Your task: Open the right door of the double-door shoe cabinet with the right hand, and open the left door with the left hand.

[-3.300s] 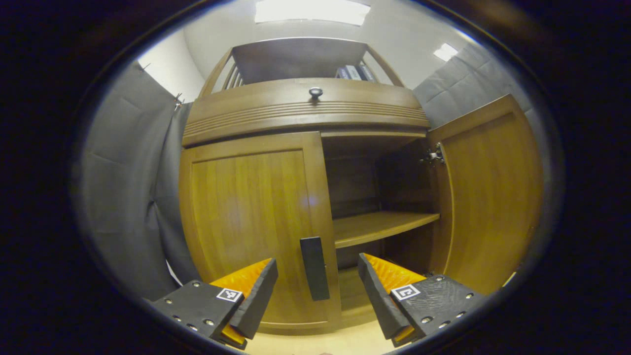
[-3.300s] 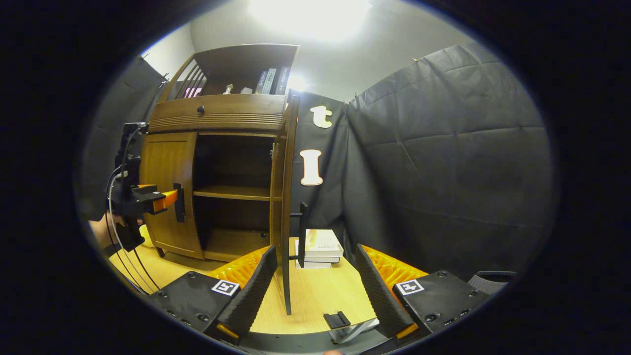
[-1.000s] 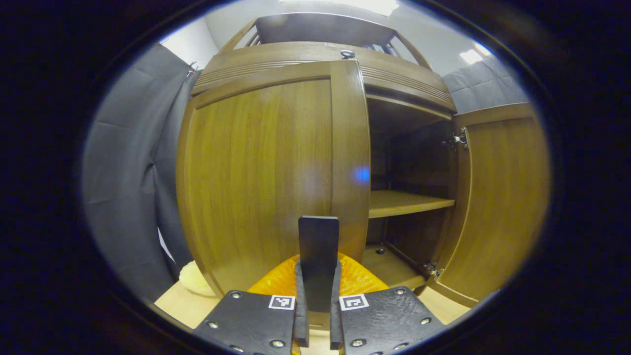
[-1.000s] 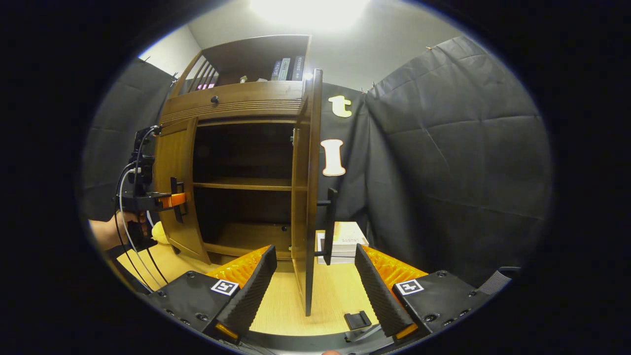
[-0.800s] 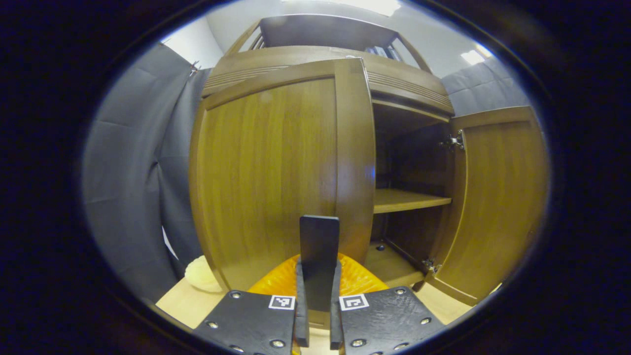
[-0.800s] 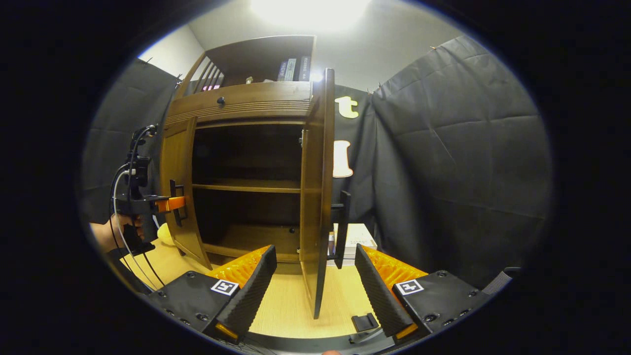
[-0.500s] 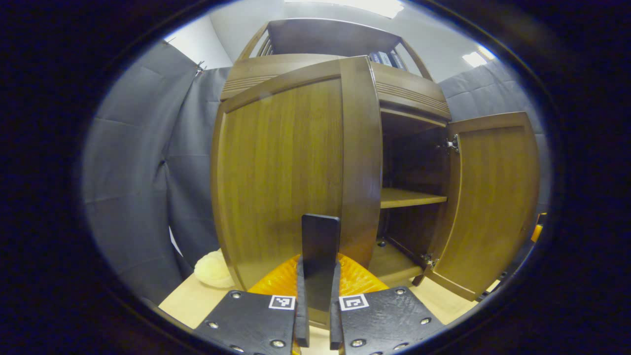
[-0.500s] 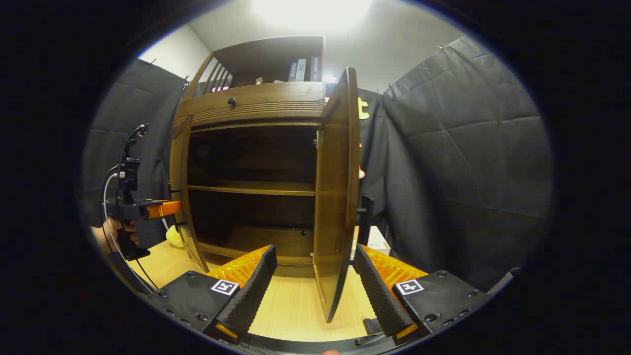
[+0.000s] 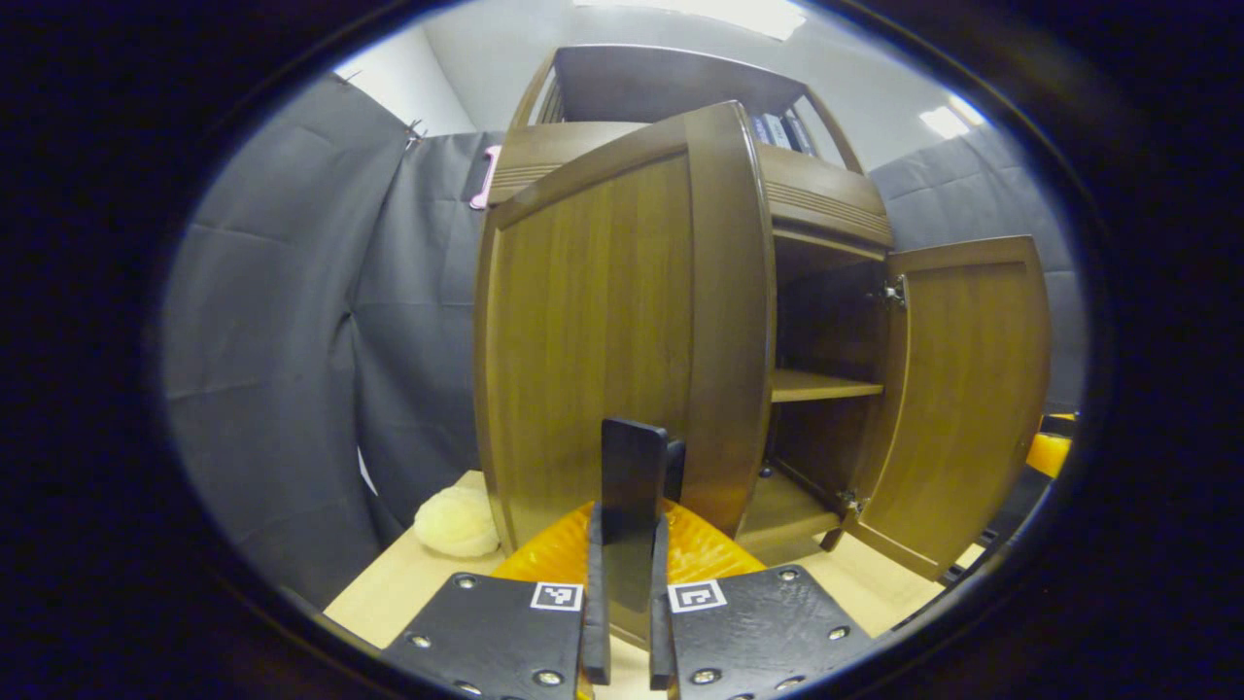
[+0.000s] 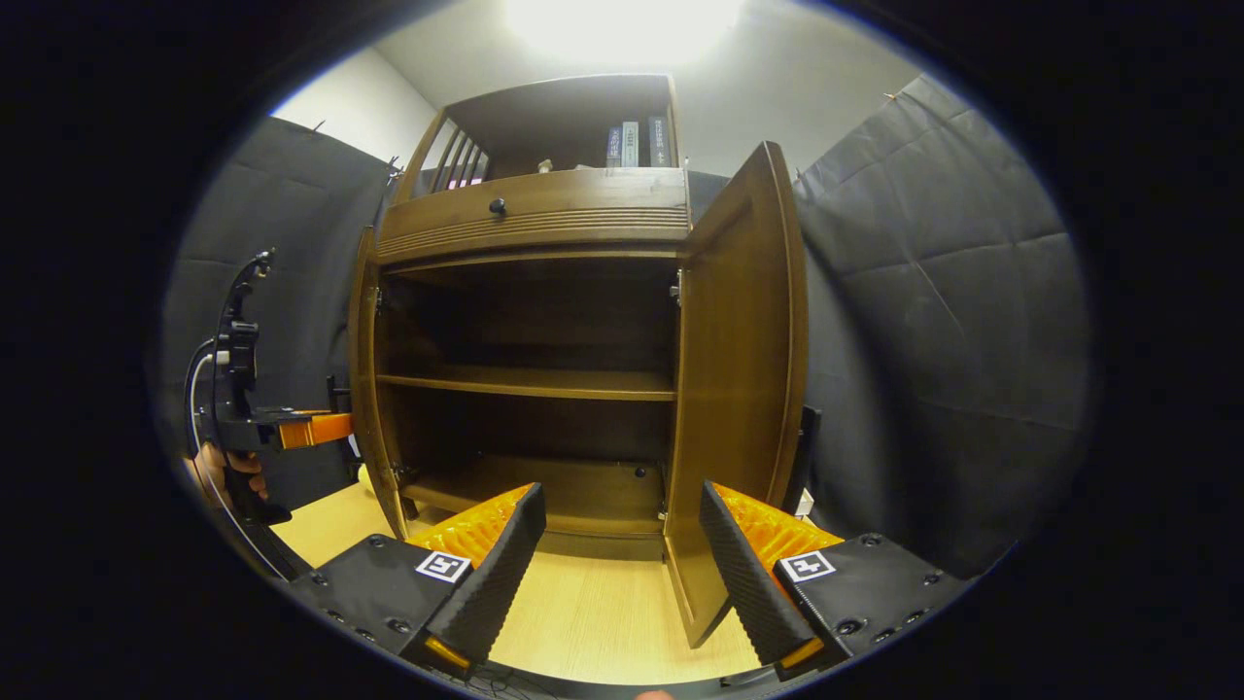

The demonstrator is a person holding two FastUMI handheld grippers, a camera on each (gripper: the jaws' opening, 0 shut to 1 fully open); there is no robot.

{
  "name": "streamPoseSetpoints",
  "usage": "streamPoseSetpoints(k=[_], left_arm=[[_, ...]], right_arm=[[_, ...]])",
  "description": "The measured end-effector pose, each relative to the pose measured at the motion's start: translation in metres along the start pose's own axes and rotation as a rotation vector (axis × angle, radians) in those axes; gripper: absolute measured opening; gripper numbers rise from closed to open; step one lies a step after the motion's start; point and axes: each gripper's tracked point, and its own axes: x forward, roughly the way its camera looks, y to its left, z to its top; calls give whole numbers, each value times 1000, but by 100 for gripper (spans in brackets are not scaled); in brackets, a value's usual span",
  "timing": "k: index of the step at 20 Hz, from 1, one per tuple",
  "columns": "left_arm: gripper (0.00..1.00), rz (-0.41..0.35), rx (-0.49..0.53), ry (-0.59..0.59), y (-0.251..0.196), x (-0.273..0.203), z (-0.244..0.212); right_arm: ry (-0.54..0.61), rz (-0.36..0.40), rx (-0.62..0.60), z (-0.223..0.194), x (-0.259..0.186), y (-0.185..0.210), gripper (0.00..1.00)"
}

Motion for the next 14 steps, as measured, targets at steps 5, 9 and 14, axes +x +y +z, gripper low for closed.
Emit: streamPoseSetpoints(k=[5, 9, 14], left_arm=[[19, 12, -5, -2, 24, -16, -2], [14, 34, -25, 4, 45, -27, -9], [18, 80, -22, 35, 75, -42, -29]], right_arm=[[1, 27, -2, -1, 3, 17, 97], [-1, 55, 10, -1, 4, 33, 97], [11, 94, 26, -4, 13, 53, 97]])
